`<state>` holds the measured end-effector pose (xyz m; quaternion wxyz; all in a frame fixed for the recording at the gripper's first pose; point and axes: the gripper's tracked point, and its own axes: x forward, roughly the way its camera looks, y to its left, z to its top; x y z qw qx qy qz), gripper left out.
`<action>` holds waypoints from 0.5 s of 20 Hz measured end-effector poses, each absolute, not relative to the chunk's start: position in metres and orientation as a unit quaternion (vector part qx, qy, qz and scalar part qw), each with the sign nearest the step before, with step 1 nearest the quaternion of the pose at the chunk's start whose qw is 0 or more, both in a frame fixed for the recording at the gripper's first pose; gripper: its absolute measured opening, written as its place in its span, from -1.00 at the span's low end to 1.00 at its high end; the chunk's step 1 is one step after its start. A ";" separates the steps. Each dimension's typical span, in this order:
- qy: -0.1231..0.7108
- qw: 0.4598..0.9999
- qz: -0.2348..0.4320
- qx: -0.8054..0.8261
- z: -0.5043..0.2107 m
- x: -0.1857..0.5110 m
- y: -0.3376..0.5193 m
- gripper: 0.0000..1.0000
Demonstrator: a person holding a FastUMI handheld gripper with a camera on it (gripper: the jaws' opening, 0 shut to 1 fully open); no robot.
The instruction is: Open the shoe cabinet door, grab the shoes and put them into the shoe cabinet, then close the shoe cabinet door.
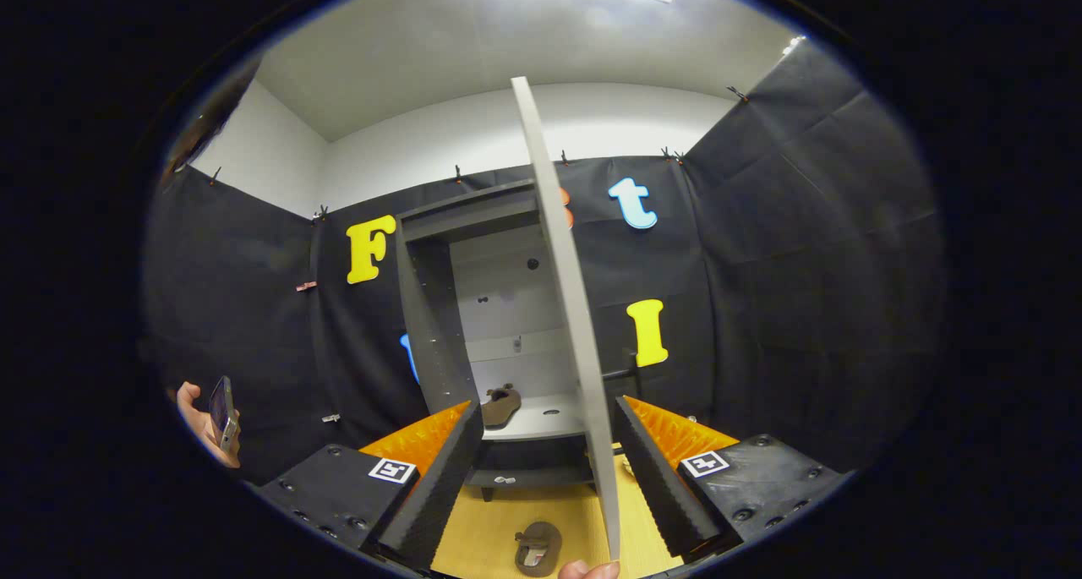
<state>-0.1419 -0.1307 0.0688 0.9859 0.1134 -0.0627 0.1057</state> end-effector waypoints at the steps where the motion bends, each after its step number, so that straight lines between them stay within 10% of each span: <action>1: -0.064 0.986 0.115 0.100 0.069 -0.140 -0.117 0.95; 10: 0.068 0.979 0.189 0.016 -0.047 -0.109 0.007 0.96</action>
